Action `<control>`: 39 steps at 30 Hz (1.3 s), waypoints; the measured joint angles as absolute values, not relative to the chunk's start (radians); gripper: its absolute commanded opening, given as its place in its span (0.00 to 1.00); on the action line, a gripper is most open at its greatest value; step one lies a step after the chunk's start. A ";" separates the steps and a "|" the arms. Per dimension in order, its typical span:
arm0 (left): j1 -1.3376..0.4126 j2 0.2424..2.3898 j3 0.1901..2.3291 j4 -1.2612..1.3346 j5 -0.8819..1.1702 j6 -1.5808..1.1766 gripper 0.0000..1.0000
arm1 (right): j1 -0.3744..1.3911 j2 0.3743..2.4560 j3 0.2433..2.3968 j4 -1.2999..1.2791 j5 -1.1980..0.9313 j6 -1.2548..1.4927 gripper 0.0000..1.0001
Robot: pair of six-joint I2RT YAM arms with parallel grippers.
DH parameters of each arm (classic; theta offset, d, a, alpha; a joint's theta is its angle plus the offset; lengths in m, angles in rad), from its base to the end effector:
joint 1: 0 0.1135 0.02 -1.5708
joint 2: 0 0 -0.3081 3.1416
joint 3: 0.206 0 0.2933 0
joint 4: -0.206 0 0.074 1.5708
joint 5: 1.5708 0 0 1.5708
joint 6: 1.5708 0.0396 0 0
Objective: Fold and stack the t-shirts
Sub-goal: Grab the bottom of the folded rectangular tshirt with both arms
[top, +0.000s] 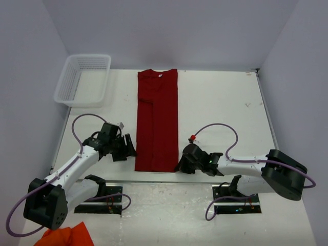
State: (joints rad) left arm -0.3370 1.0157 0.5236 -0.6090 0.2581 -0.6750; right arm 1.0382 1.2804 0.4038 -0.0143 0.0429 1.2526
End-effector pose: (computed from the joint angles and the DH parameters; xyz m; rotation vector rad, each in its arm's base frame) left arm 0.1758 -0.0723 0.1924 -0.3831 2.7595 -0.6390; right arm 0.1198 0.1998 0.1381 0.3091 2.6812 0.8456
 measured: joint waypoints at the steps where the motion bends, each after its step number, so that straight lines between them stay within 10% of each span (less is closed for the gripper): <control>1: -0.337 1.015 0.523 -0.611 0.264 -0.678 0.63 | 1.038 1.280 0.404 -0.014 0.043 1.253 0.00; 29: -0.519 1.155 0.478 -0.561 0.306 -0.777 0.46 | 1.027 1.253 0.375 0.004 0.042 1.250 0.00; 39: -0.519 1.153 0.450 -0.538 0.303 -0.803 0.13 | 1.026 1.248 0.370 0.008 0.043 1.250 0.00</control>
State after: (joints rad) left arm -0.5186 1.1530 0.4503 -0.5381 0.3035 -0.8028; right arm 1.0264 1.2484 0.3698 0.0082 0.0425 1.2503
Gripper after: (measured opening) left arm 0.185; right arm 0.015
